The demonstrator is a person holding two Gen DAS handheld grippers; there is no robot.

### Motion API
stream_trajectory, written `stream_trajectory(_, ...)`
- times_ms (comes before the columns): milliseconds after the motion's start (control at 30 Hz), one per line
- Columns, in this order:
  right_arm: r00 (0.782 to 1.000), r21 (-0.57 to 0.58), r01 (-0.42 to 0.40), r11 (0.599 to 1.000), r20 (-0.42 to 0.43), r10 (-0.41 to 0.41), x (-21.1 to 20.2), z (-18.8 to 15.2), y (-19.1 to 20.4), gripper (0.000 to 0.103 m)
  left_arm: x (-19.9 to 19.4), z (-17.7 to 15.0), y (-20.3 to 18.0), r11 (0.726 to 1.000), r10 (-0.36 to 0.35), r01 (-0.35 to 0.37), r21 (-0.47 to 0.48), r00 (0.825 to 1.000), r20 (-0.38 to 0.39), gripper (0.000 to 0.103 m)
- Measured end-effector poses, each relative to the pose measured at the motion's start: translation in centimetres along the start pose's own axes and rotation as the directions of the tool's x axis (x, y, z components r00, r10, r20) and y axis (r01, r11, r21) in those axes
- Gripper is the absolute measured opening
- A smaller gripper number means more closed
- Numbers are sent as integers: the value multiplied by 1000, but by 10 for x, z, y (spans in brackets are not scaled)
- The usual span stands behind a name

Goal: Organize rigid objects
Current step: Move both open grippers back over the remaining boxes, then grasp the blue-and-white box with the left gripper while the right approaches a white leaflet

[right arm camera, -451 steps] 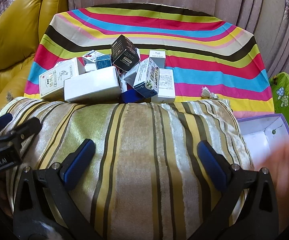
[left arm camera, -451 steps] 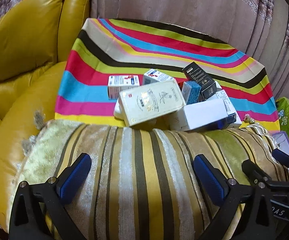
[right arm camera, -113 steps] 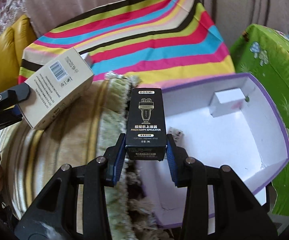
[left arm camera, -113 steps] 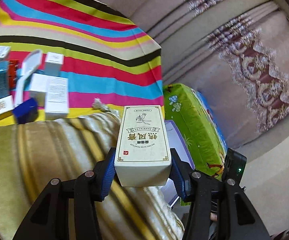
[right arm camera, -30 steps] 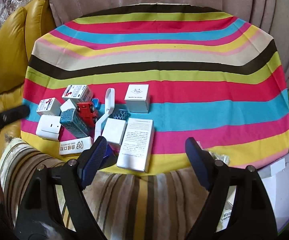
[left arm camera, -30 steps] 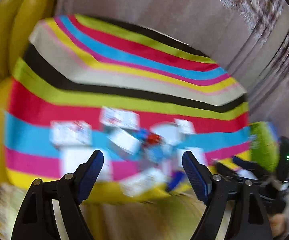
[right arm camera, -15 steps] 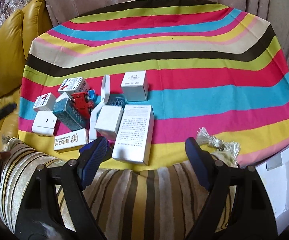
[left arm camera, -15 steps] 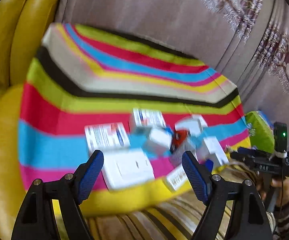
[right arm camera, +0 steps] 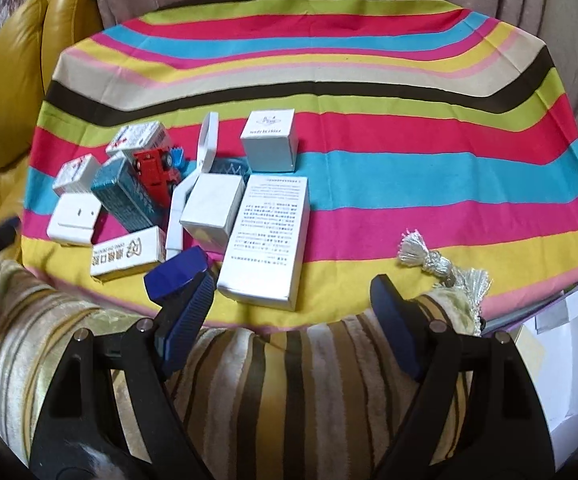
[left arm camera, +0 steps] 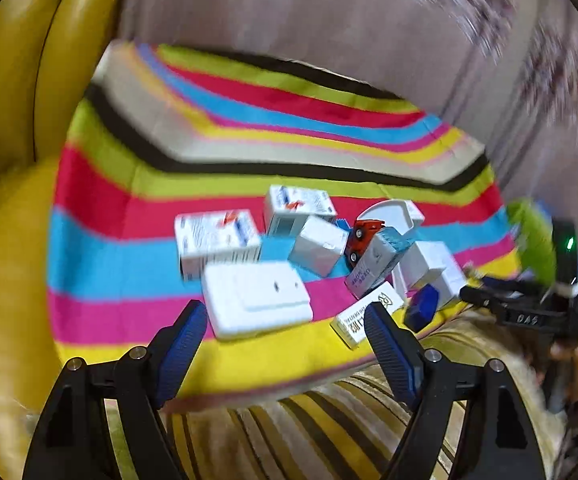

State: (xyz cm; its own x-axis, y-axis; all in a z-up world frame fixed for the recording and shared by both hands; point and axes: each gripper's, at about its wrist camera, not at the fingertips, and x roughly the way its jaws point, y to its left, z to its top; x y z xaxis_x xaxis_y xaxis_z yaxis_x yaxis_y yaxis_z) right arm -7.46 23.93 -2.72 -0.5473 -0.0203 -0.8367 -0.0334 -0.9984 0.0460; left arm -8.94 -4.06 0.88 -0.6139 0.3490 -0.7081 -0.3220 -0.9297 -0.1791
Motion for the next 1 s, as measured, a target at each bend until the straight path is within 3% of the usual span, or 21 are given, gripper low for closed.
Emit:
stream_trajectory(67, 1000, -7, 12, 1000, -4, -12, 2, 1, 2, 83, -7, 12, -25, 993, 80, -82, 88, 996, 24, 81)
stream_trajectory(167, 999, -30, 20, 999, -27, -20, 6, 5, 6, 83, -3, 29, -53, 995, 25, -23, 98, 1000, -12, 82)
stream_trajectory(267, 999, -56, 34, 998, -31, -36, 8, 8, 10, 83, 26, 39, -71, 1000, -11, 13, 16, 995, -103, 82)
stream_trajectory(367, 998, -49, 52, 997, -23, -54, 8, 10, 8, 82, 56, 39, -79, 995, 6, -23, -98, 985, -175, 82)
stream_trajectory(567, 998, -48, 58, 997, -23, -59, 12, 17, 7, 81, 76, 35, -80, 979, 15, -55, -195, 980, -199, 80)
stream_trajectory(667, 998, -50, 61, 997, -29, -63, 16, 20, 8, 76, 79, 40, -76, 974, 49, -88, -211, 982, -184, 72)
stream_trajectory(733, 998, -44, 61, 997, -26, -62, 16, 21, 8, 75, 87, 41, -73, 972, 44, -86, -219, 980, -193, 52)
stream_trajectory(800, 998, -36, 56, 998, -22, -56, 16, 21, 6, 72, 91, 38, -71, 970, 27, -73, -230, 980, -198, 41)
stream_trajectory(900, 999, -34, 35, 999, -15, -36, 15, 19, 6, 63, 89, 34, -68, 967, 0, -43, -251, 985, -171, 38)
stream_trajectory(1000, 999, -38, 37, 999, -8, -38, 14, 18, 7, 61, 79, 31, -65, 963, -33, -2, -270, 992, -125, 38)
